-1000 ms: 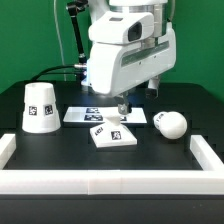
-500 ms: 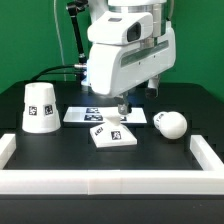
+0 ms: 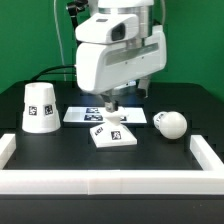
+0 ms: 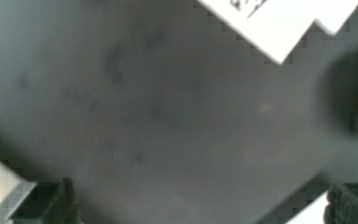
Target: Assemble lamp
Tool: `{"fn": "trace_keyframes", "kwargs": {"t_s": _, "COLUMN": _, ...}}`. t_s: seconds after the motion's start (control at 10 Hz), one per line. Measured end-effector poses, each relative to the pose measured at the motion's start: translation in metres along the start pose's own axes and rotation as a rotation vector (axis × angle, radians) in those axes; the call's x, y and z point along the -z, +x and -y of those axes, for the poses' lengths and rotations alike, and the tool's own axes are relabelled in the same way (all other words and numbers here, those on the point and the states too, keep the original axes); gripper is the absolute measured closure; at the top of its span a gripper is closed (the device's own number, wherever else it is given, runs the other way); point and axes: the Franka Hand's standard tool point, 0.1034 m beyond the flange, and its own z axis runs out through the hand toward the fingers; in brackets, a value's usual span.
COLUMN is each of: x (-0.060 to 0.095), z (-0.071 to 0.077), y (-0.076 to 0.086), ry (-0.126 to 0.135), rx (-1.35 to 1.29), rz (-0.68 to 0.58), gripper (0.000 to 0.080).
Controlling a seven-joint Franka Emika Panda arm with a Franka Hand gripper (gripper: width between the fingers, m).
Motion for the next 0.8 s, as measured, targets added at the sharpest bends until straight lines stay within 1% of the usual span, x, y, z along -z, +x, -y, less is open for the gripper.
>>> {"fn": "trace_keyframes", "kwargs": {"t_s": 0.1, "x": -0.002, "z": 0.002, "y": -0.004, "ry": 0.004, "rx": -0.065, "rz": 0.005, "gripper": 0.01}}
{"fn": "trace_keyframes", "kwargs": {"t_s": 0.3, "x": -0.002, "z": 0.002, "y": -0.002, "ry": 0.004, "rx": -0.183, "rz": 0.004, "gripper": 0.01}}
{"fn": "trace_keyframes", "kwargs": {"t_s": 0.6, "x": -0.002, "z": 0.003, "y": -0.003, "ry": 0.008, "rx": -0.364, "rz": 0.003, "gripper": 0.01}}
{"fn": "trace_keyframes", "kwargs": {"t_s": 0.7, "x": -0.004, "z": 0.003, "y": -0.011, "ry": 0.005, "rx": -0.437, "rz": 0.006, "gripper": 0.01}}
{"fn": "trace_keyframes", "kwargs": {"t_s": 0.8, "x": -0.005, "z": 0.004, "y": -0.019, "ry": -0.003, "rx": -0.487, "rz": 0.001, "gripper": 0.01}}
